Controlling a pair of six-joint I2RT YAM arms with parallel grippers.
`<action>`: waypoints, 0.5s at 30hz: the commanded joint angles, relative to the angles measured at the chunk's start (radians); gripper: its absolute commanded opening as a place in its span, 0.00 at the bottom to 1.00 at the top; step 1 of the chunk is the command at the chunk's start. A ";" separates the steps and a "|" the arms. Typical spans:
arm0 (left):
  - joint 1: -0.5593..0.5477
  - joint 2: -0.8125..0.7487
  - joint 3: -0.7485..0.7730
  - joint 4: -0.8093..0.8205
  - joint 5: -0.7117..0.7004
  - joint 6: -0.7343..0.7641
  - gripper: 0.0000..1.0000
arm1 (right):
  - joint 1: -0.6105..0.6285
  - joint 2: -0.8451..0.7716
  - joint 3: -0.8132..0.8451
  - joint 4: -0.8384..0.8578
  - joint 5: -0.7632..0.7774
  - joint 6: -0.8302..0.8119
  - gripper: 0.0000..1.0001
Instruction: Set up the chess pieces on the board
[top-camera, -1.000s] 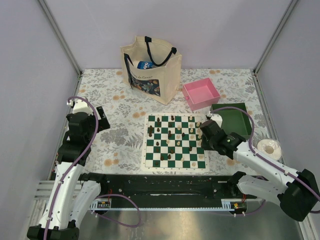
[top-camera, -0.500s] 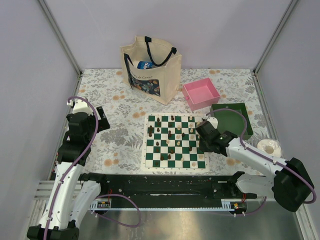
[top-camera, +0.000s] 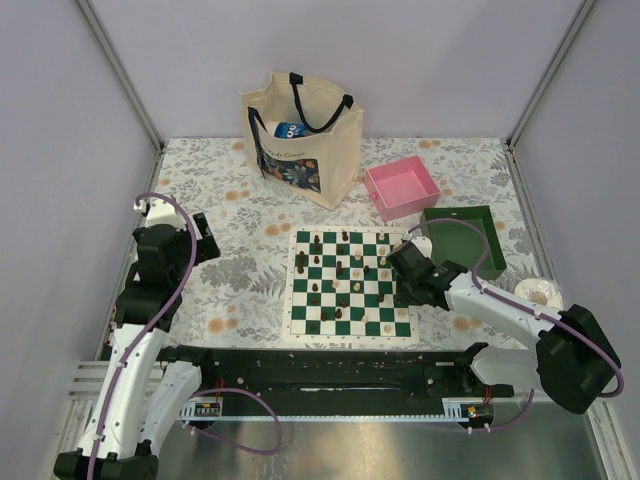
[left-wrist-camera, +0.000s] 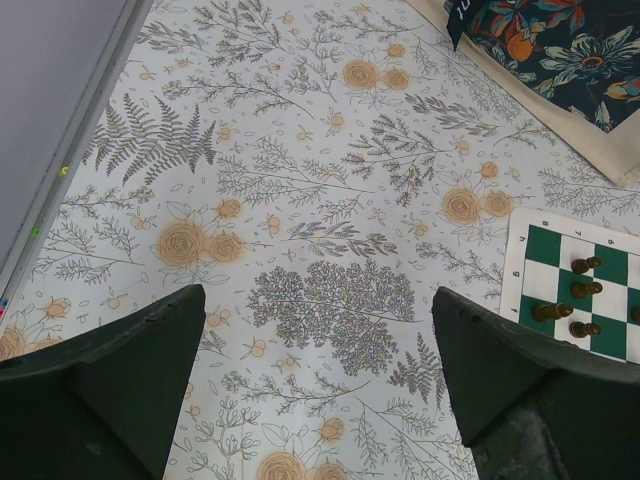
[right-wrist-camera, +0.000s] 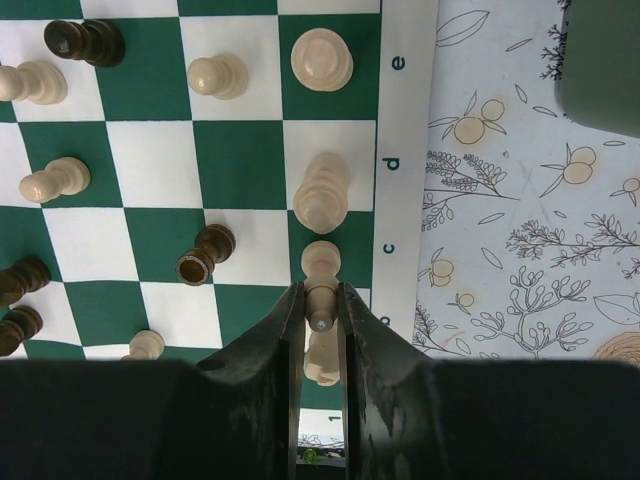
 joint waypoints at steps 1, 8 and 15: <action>0.005 0.003 0.013 0.033 0.013 -0.005 0.99 | -0.001 -0.003 -0.008 0.024 -0.002 0.019 0.18; 0.005 0.001 0.011 0.033 0.016 -0.005 0.99 | -0.001 0.012 0.001 0.021 0.012 0.016 0.20; 0.006 0.003 0.011 0.033 0.015 -0.003 0.99 | -0.002 -0.011 0.025 0.017 -0.013 0.004 0.30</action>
